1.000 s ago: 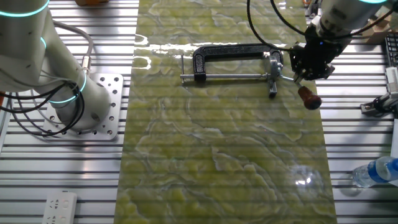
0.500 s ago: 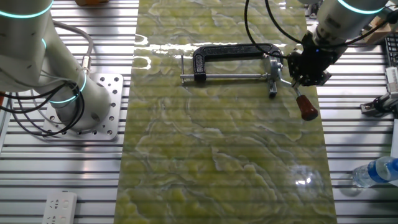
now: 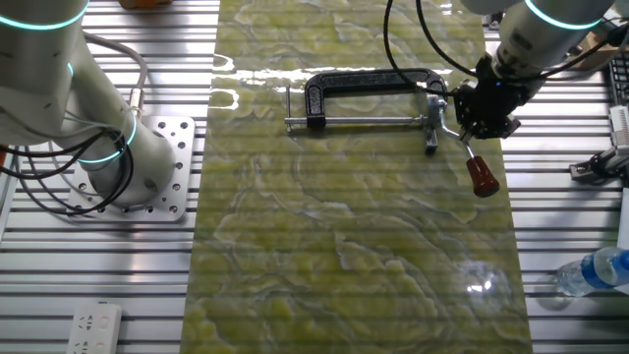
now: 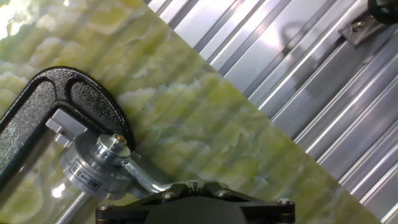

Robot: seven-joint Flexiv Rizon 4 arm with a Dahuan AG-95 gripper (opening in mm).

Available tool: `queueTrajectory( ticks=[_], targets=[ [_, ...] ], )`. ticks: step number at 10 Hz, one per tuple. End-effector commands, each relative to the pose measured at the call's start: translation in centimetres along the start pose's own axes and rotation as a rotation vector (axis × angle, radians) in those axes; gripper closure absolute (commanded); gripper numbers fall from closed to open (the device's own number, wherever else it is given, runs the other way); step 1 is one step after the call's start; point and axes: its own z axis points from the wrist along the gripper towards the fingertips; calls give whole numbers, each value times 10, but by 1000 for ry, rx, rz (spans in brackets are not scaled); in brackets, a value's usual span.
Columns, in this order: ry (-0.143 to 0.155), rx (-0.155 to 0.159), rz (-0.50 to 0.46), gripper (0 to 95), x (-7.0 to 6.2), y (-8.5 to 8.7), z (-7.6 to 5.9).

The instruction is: Push down the lever

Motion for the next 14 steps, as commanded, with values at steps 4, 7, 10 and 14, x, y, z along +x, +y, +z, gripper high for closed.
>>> queueTrajectory(
  ticks=[4, 7, 10, 14],
  targets=[
    [14, -42, 112, 950, -3, -2, -11],
    [26, -55, 149, 950, -3, -2, -11],
    [6, -99, 213, 950, -3, -2, -11],
    [28, -88, 250, 950, -3, -2, -11]
  ],
)
